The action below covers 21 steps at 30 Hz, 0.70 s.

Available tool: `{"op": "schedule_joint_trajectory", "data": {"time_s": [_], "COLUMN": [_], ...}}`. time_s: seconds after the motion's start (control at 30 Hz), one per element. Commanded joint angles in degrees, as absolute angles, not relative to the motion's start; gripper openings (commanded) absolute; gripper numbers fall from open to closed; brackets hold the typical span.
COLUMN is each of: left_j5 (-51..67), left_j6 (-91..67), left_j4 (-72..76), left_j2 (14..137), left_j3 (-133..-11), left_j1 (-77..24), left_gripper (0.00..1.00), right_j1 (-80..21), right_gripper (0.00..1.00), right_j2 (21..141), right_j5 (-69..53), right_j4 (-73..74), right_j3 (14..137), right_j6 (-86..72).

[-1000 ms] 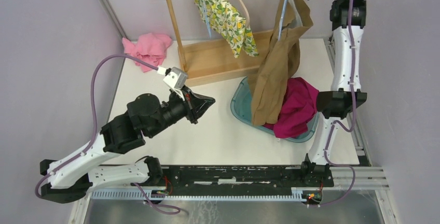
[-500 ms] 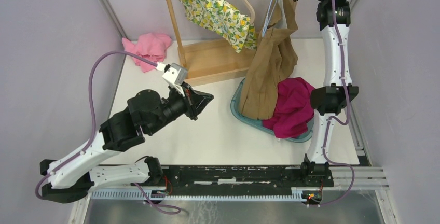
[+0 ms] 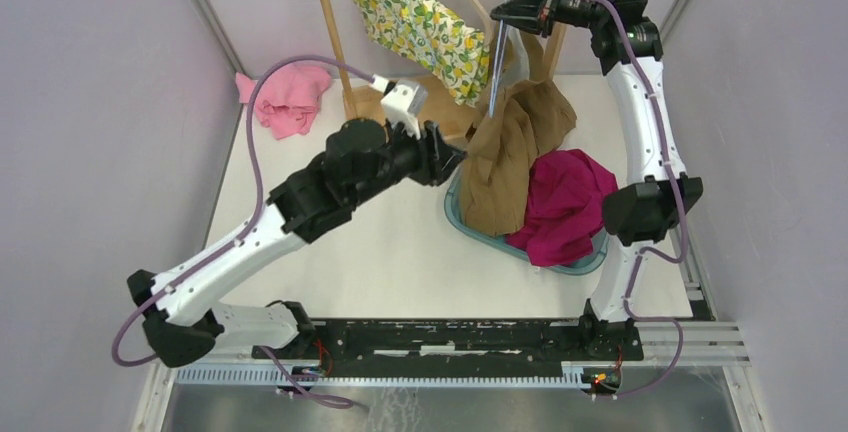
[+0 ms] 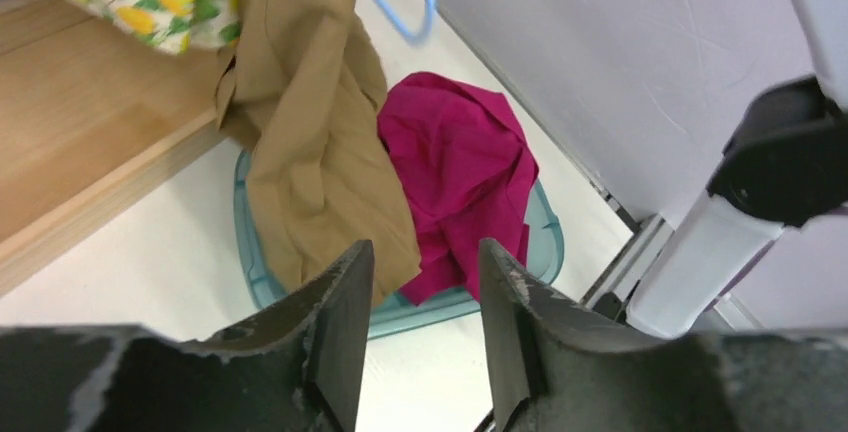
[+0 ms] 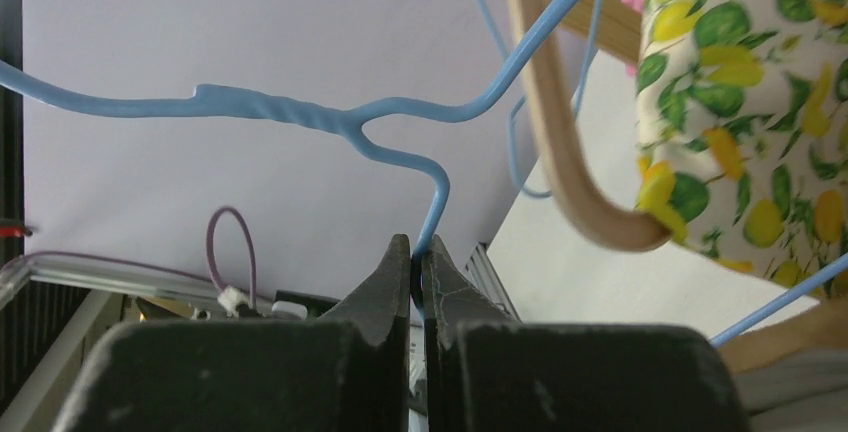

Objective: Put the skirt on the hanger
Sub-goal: Place the hanger on the clothesline, then adjust the clothesline at the center of the board.

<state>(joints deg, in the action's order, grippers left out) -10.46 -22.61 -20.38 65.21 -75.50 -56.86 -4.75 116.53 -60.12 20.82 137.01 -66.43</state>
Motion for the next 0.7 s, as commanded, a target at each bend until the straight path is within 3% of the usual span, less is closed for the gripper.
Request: {"op": "schedule_joint_trajectory", "data": {"time_s": [0.0, 0.07, 0.33, 0.53, 0.67], "left_j5": [3.3, 8.1, 8.7, -3.5, -11.5], "left_j6": [-24.2, -26.1, -23.1, -25.8, -28.2], "left_j4": [-12.8, -12.5, -16.2, -18.4, -16.8], "left_j2": [72.3, 76.0, 84.6, 80.9, 77.6], "left_j3": [-87.9, -92.4, -106.5, -96.5, -84.2], "left_j1": [-48.0, -44.1, -39.8, -38.9, -38.9], "left_gripper": [0.54, 0.55, 0.55, 0.47, 0.57], "right_j1": [-5.0, -4.9, -4.9, -3.2, -2.2], "right_gripper": [0.01, 0.01, 0.01, 0.01, 0.01], "right_j2": [103.5, 100.3, 89.9, 89.4, 88.6], "right_j5": [-64.0, -64.3, -63.1, -58.5, -57.6], "right_j4": [21.3, 22.7, 28.8, 40.8, 41.9], "right_j3": [133.0, 129.9, 121.1, 131.9, 134.4], "right_j6": [-58.7, -57.0, -50.4, -44.7, -45.2]}}
